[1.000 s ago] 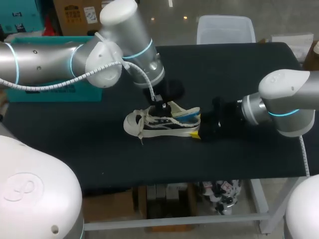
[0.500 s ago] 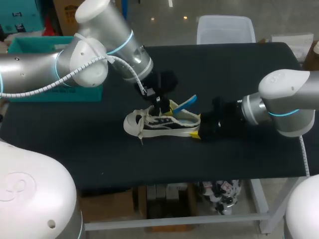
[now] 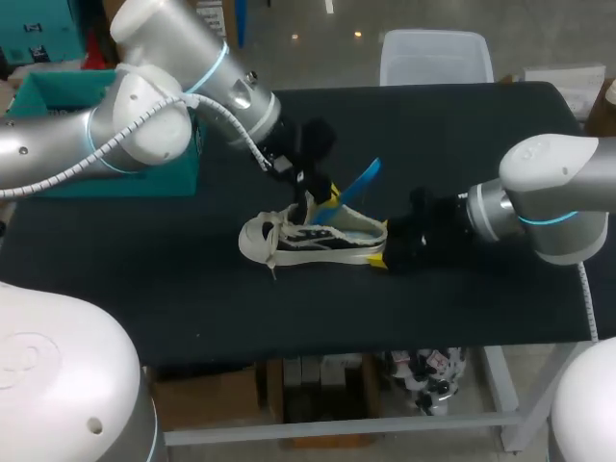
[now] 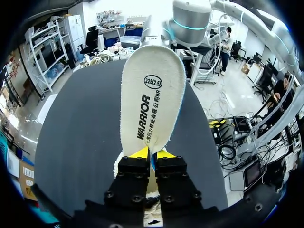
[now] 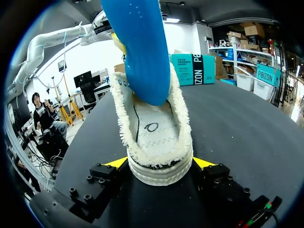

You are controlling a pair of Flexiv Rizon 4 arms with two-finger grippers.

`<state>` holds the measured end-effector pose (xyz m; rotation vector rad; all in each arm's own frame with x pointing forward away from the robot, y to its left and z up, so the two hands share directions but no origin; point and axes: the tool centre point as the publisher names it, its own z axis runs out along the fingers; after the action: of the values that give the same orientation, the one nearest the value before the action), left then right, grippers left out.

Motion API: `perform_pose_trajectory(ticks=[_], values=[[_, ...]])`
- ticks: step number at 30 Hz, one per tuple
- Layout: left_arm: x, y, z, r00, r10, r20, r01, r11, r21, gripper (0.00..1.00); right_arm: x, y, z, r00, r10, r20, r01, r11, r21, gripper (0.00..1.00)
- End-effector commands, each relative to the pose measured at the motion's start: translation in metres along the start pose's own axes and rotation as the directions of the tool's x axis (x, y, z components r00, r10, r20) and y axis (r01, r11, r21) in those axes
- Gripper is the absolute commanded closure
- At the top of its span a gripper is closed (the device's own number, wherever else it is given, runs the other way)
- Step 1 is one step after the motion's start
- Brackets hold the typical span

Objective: Open the shoe tongue, take the insole out of the shoe, put the insole back into the shoe, and pack the shoe into the shoebox

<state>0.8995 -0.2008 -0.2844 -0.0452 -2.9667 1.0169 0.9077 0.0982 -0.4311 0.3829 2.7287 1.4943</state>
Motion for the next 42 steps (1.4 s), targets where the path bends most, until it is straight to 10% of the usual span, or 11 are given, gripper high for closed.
perform_pose_trajectory(ticks=[1, 5, 7, 8, 29, 42], values=[[0.005, -0.004, -0.006, 1.000, 0.010, 0.008, -0.010, 0.999, 0.047, 1.00, -0.001, -0.005, 0.002, 1.000, 0.000, -0.005, 0.000, 1.000, -0.003, 1.00], [0.006, -0.015, -0.012, 0.999, 0.034, -0.002, -0.033, 0.996, 0.088, 1.00, 0.001, -0.005, -0.002, 1.000, -0.001, -0.002, 0.001, 1.000, -0.004, 0.90], [0.008, -0.022, -0.016, 0.999, 0.050, -0.005, -0.049, 0.994, 0.102, 1.00, 0.002, -0.004, -0.007, 1.000, -0.002, 0.000, 0.002, 1.000, -0.004, 0.19], [0.009, -0.025, -0.017, 0.998, 0.058, -0.006, -0.057, 0.992, 0.109, 1.00, 0.002, -0.003, -0.009, 1.000, -0.002, 0.002, 0.002, 1.000, -0.004, 0.00], [0.029, -0.060, -0.091, 0.988, 0.150, -0.026, -0.135, 0.944, 0.303, 1.00, -0.009, 0.067, -0.084, 0.982, -0.186, 0.030, 0.176, 0.964, 0.200, 0.00], [0.049, -0.019, -0.148, 0.997, 0.066, 0.031, -0.073, 0.937, 0.343, 1.00, -0.041, 0.129, -0.069, 0.955, -0.286, -0.074, 0.286, 0.835, 0.471, 0.00]])
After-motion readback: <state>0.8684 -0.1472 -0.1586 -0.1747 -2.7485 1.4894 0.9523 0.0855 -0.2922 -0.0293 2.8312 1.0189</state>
